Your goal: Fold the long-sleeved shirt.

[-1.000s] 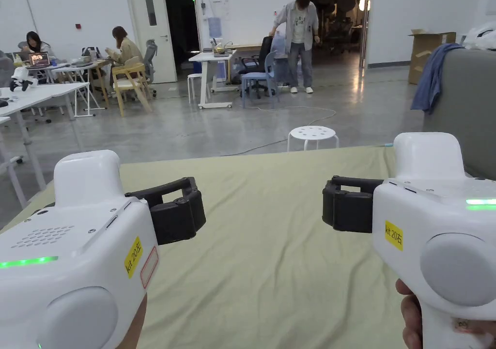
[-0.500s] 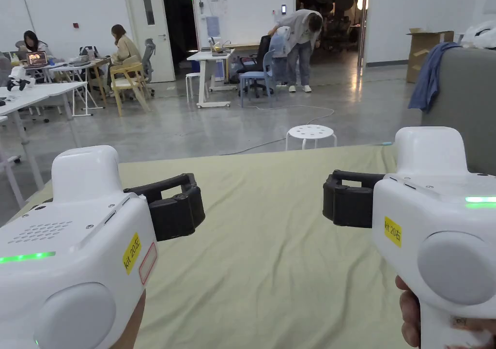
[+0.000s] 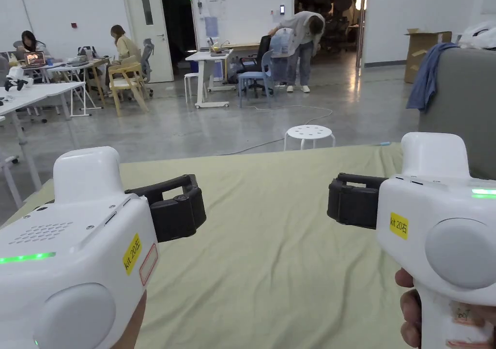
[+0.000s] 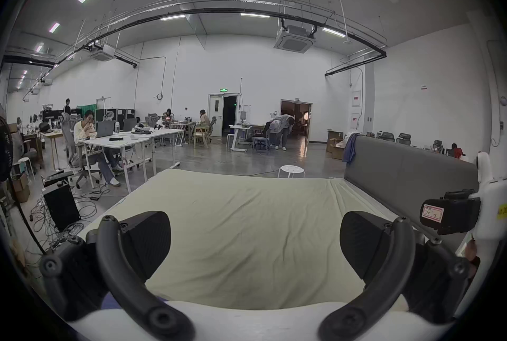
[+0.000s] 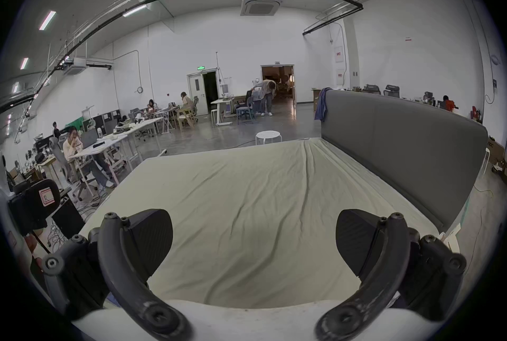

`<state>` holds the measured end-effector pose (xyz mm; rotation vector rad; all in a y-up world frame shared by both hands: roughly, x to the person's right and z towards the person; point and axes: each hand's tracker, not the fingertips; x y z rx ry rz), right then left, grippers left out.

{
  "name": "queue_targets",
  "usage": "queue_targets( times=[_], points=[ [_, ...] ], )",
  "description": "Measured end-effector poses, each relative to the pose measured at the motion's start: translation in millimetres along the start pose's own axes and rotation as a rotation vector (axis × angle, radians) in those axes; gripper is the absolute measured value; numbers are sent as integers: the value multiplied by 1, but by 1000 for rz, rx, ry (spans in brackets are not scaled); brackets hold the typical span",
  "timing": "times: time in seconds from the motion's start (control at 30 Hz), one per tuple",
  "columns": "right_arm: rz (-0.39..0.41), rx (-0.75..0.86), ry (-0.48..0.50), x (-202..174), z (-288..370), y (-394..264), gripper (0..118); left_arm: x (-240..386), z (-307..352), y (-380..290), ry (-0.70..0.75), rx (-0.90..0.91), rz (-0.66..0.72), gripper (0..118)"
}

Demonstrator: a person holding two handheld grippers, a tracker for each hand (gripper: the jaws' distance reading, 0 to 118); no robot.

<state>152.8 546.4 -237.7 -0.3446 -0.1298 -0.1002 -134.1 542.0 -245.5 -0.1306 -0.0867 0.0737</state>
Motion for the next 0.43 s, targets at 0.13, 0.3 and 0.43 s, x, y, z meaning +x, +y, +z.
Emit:
queue_targets(
  times=[0.13, 0.3, 0.43],
  points=[
    [-6, 5, 6, 0, 1, 0, 118, 3, -1, -1, -7, -6, -15, 118],
    [-14, 0, 10, 1, 1, 0, 118, 2, 0, -1, -8, -6, -10, 118],
    [-19, -6, 9, 2, -1, -1, 118, 1, 1, -4, -16, -7, -2, 118]
  ],
)
